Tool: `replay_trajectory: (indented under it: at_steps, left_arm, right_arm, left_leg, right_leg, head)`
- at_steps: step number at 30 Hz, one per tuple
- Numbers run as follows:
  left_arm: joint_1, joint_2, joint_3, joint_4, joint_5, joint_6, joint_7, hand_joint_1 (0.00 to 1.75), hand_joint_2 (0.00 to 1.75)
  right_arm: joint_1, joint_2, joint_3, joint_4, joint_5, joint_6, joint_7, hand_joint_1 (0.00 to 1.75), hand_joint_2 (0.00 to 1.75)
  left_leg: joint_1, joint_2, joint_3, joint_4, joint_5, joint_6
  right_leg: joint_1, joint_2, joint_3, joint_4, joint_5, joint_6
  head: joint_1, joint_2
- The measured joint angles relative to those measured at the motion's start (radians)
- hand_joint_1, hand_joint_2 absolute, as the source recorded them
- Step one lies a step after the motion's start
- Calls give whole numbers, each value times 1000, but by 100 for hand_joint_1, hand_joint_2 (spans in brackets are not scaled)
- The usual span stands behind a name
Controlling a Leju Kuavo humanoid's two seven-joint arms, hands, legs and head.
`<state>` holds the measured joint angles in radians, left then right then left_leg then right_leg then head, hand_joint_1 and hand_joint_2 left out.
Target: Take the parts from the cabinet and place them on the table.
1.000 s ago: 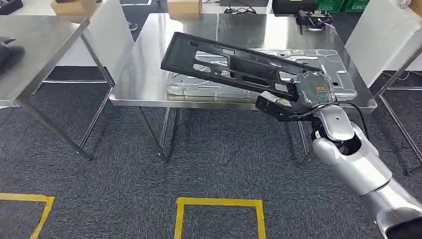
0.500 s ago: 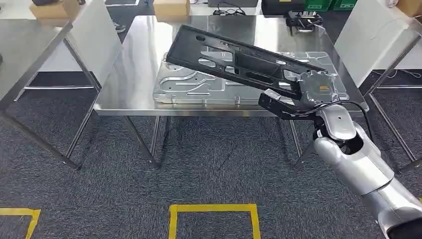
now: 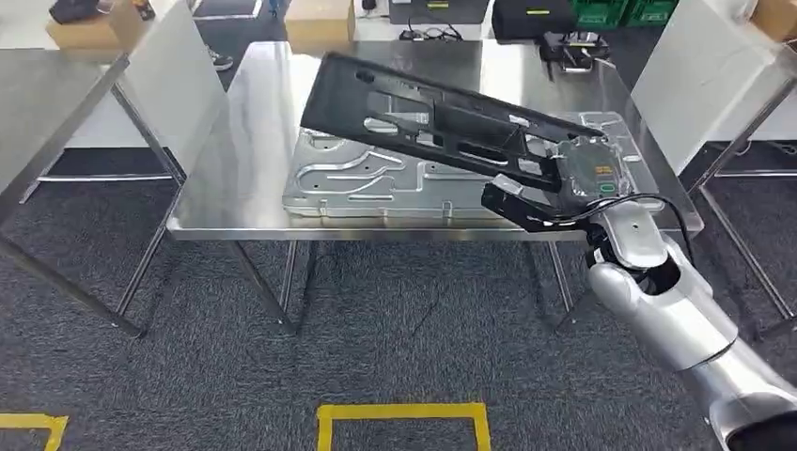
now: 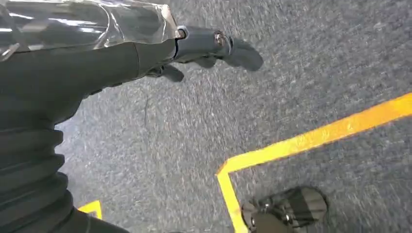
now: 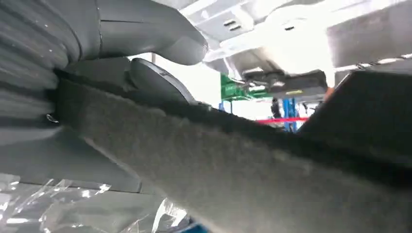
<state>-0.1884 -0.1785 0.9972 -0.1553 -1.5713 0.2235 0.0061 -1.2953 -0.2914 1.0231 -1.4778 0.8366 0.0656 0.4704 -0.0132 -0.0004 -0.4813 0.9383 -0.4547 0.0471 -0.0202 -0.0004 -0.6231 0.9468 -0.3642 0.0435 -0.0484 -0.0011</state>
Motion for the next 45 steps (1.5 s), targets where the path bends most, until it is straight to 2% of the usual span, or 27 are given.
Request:
replay_trajectory:
  at_steps: [2,4,6,7,8,9,11,12,13,14,17,18,19,21,22,23,24,27,28,29,32,34,37,42,43,44,45]
  left_arm:
    - [-1,0,0,0,0,0,0,0,175]
    - [-4,0,-1,0,0,-1,-1,0,175]
    - [-2,0,-1,0,0,-3,-1,0,175]
    - [-1,-2,-2,0,0,-3,-1,0,175]
    - [-1,-3,-2,0,0,-3,-1,0,175]
    - [-2,-4,-2,0,1,-3,-1,0,175]
    - [-2,-5,-2,0,9,-2,-2,0,175]
    - [-1,-5,-2,0,11,-2,-2,0,175]
    - [-4,-7,-2,0,11,-2,-2,0,175]
    - [-4,-11,-2,0,12,-1,-2,0,175]
    - [-3,-16,-1,0,15,1,-2,0,175]
    - [-5,-16,-1,0,14,2,-2,0,175]
    - [-8,-16,-1,0,13,2,-2,0,175]
    - [-8,-22,-2,0,12,2,-2,0,175]
    - [-6,-23,-1,0,12,2,-2,0,175]
    - [-4,-24,-1,0,12,2,-2,0,175]
    - [-2,-25,-1,0,12,2,-2,0,175]
    - [-4,-26,-1,0,12,4,-2,0,175]
    - [-5,-26,-1,0,12,5,-2,0,175]
    - [-8,-26,-1,0,12,7,-2,0,175]
    - [-9,-26,-1,0,12,7,-2,0,175]
    - [-14,-26,-1,0,12,8,-2,0,175]
    - [-11,-26,-1,0,12,8,-2,0,175]
    - [-10,-26,-1,0,12,8,-2,0,175]
    - [-10,-26,-1,0,12,8,-2,0,175]
    - [-10,-26,-1,0,12,8,-2,0,175]
    - [-8,-25,-1,0,12,8,-2,0,175]
  right_arm:
    - [-1,7,0,0,4,0,-3,175,175]
    - [-3,14,3,0,8,0,-13,175,175]
    - [0,31,10,3,8,-1,-27,175,175]
    - [4,40,13,8,9,-3,-37,175,175]
    - [7,49,17,15,9,-5,-50,175,175]
    - [8,62,23,24,11,-5,-62,175,175]
    - [9,86,31,41,19,-6,-78,175,175]
    - [8,89,35,50,21,-11,-81,175,175]
    - [8,100,39,58,21,-14,-84,175,175]
    - [6,104,40,61,21,-15,-85,175,175]
    - [5,114,42,72,20,-17,-86,175,175]
    - [1,115,42,78,18,-18,-85,175,175]
    - [-5,115,42,83,13,-21,-82,175,175]
    - [-9,114,41,96,3,-26,-76,175,175]
    - [-9,112,41,102,-2,-27,-74,175,175]
    - [-10,111,41,106,-2,-27,-74,175,175]
    - [-12,110,41,112,-5,-27,-72,175,175]
    - [-23,105,41,125,-11,-28,-71,175,175]
    - [-27,103,40,128,-12,-31,-71,175,175]
    - [-32,106,40,131,-13,-32,-71,175,175]
    - [-35,108,39,137,-11,-35,-71,175,175]
    - [-39,108,39,141,-10,-36,-71,175,175]
    - [-36,110,39,145,-11,-36,-72,175,175]
    - [-34,110,39,146,-11,-36,-71,175,175]
    - [-32,110,39,148,-11,-36,-71,175,175]
    - [-32,110,39,150,-11,-36,-71,175,175]
    - [-36,107,39,154,-13,-35,-69,175,175]
  left_leg:
    - [3,-1,-9,25,-12,-8]
    - [9,-1,-93,170,-53,-21]
    - [11,-1,-194,320,-113,-27]
    - [11,-1,-226,346,-116,-27]
    - [11,-1,-233,325,-93,-25]
    - [10,-1,-219,256,-42,-19]
    - [3,-1,-166,72,93,2]
    - [-2,-1,-162,9,136,14]
    - [-8,-1,-153,-5,108,15]
    - [-7,1,-142,-5,119,17]
    - [-1,-1,-118,-13,112,23]
    - [0,-2,-112,-13,106,30]
    - [0,-2,-106,-13,102,36]
    - [0,-4,-95,-13,89,38]
    - [0,-5,-85,-13,81,37]
    - [2,-6,-74,-13,73,35]
    - [3,-7,-62,-12,63,32]
    - [5,-10,-31,-6,28,9]
    - [5,-10,-28,8,16,9]
    - [2,-6,-36,5,5,5]
    - [8,-5,-22,19,-11,-9]
    - [10,-4,-78,128,-45,-21]
    - [12,-4,-217,340,-129,-24]
    - [11,-4,-228,346,-130,-23]
    - [8,-5,-234,326,-117,-17]
    - [3,-5,-214,235,-60,1]
    - [-38,-17,-154,4,113,54]
  right_leg:
    - [-5,2,15,-2,-6,-12]
    - [-5,5,20,-1,-15,-23]
    - [-2,13,27,-1,-27,-24]
    - [-1,16,34,-1,-33,-24]
    - [0,17,45,-1,-41,-24]
    - [3,18,61,-1,-51,-24]
    - [7,19,88,-3,-71,-23]
    - [6,16,94,-3,-77,-19]
    - [8,23,96,-6,-83,-13]
    - [8,23,95,-7,-89,-7]
    - [6,16,99,19,-101,3]
    - [7,12,75,73,-104,7]
    - [6,11,30,152,-122,12]
    - [6,11,-74,303,-187,20]
    - [5,11,-106,333,-208,23]
    - [4,10,-115,321,-202,24]
    - [3,9,-107,273,-171,26]
    - [-9,-2,-26,17,22,39]
    - [-7,-10,-27,8,-4,20]
    - [-6,-12,-24,12,10,16]
    - [-8,-4,-17,19,0,-8]
    - [-7,0,-10,18,-7,-20]
    - [-1,7,6,19,-26,-28]
    - [0,8,10,19,-29,-29]
    - [5,10,21,19,-37,-29]
    - [13,11,39,18,-50,-30]
    - [26,21,70,14,-72,-31]
  head:
    - [0,0]
    - [0,0]
    - [0,0]
    - [0,0]
    - [0,0]
    - [0,0]
    - [0,0]
    - [0,0]
    - [0,0]
    - [0,0]
    - [0,0]
    - [0,0]
    - [1,0]
    - [1,0]
    - [1,0]
    - [1,0]
    - [0,0]
    - [1,0]
    - [0,0]
    - [-1,0]
    - [0,0]
    - [0,0]
    - [0,0]
    - [0,0]
    - [0,0]
    - [0,0]
    - [0,0]
